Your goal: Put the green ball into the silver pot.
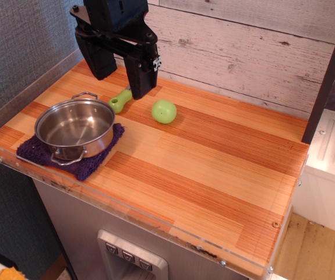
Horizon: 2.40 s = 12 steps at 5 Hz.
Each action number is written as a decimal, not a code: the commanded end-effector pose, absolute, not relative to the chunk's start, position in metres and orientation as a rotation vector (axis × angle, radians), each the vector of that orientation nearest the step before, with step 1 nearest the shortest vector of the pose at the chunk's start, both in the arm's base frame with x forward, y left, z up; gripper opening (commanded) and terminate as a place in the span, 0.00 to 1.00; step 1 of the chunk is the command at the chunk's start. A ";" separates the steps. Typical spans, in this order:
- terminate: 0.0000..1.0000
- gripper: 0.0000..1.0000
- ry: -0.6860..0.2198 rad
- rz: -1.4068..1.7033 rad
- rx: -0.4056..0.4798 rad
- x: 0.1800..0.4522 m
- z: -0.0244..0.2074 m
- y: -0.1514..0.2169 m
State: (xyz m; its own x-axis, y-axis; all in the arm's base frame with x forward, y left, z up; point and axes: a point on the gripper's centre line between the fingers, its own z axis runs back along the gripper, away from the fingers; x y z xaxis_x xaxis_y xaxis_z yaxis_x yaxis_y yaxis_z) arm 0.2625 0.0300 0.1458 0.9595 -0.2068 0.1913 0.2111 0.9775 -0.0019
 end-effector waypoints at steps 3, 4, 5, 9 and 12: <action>0.00 1.00 -0.272 -0.107 -0.124 0.298 0.145 0.046; 0.00 1.00 -0.290 0.006 -0.098 0.327 0.132 0.060; 0.00 1.00 -0.264 0.056 -0.056 0.364 0.107 0.055; 0.00 1.00 -0.144 0.010 0.003 0.360 0.054 0.052; 0.00 0.00 -0.114 -0.004 -0.003 0.362 0.032 0.036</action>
State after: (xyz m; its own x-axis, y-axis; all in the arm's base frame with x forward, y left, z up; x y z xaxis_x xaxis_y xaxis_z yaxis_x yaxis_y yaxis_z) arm 0.3589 0.0336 0.0193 0.9971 0.0036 0.0766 -0.0028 0.9999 -0.0103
